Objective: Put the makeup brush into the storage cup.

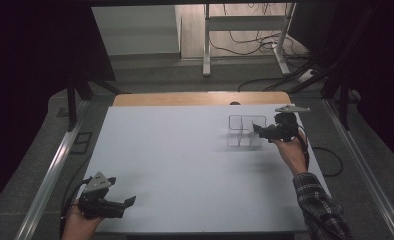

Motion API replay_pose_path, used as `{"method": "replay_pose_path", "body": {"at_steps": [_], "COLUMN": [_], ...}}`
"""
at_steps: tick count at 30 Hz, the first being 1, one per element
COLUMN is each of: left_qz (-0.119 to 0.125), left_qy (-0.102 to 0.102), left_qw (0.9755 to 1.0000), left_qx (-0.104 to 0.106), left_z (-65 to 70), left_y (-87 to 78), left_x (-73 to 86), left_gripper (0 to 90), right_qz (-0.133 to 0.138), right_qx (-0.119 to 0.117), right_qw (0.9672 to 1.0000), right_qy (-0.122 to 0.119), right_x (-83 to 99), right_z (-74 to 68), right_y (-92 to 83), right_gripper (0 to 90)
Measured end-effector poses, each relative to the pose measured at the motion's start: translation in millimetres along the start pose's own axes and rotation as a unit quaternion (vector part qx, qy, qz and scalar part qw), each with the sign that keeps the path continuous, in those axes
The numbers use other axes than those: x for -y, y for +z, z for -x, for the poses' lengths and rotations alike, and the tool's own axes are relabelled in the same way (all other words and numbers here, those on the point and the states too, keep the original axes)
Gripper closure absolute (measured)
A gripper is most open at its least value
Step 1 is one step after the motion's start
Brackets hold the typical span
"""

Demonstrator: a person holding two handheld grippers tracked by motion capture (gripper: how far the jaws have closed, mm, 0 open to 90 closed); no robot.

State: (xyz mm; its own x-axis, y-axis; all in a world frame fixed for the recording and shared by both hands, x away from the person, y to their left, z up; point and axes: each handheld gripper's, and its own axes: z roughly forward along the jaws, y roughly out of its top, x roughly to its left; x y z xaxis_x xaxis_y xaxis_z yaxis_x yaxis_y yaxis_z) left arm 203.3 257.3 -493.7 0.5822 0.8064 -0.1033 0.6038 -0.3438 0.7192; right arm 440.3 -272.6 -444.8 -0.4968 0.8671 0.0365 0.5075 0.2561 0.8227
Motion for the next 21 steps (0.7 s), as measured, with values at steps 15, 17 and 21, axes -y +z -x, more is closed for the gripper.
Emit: {"method": "replay_pose_path", "body": {"at_steps": [15,17,21], "left_qz": [0.0,0.001,0.001], "left_qy": [0.004,0.004,0.003], "left_qw": [1.0,1.0,1.0], "left_qx": [-0.002,-0.002,-0.002], "left_z": [0.4,0.4,0.4], "left_y": [0.1,0.0,-0.1], "left_x": [-0.4,-0.4,-0.2], "left_gripper": [3.3,3.3,3.3], "right_qz": [-0.03,-0.032,-0.036], "right_qx": [-0.031,-0.031,-0.031], "right_qw": [0.999,0.9989,0.9988], "right_qy": [-0.01,-0.012,-0.015], "right_x": [-0.2,-0.4,-1.0], "right_z": [-1.2,-2.4,-4.1], "right_y": [-2.2,-2.3,-3.4], "right_gripper": [0.0,0.0,0.0]}}
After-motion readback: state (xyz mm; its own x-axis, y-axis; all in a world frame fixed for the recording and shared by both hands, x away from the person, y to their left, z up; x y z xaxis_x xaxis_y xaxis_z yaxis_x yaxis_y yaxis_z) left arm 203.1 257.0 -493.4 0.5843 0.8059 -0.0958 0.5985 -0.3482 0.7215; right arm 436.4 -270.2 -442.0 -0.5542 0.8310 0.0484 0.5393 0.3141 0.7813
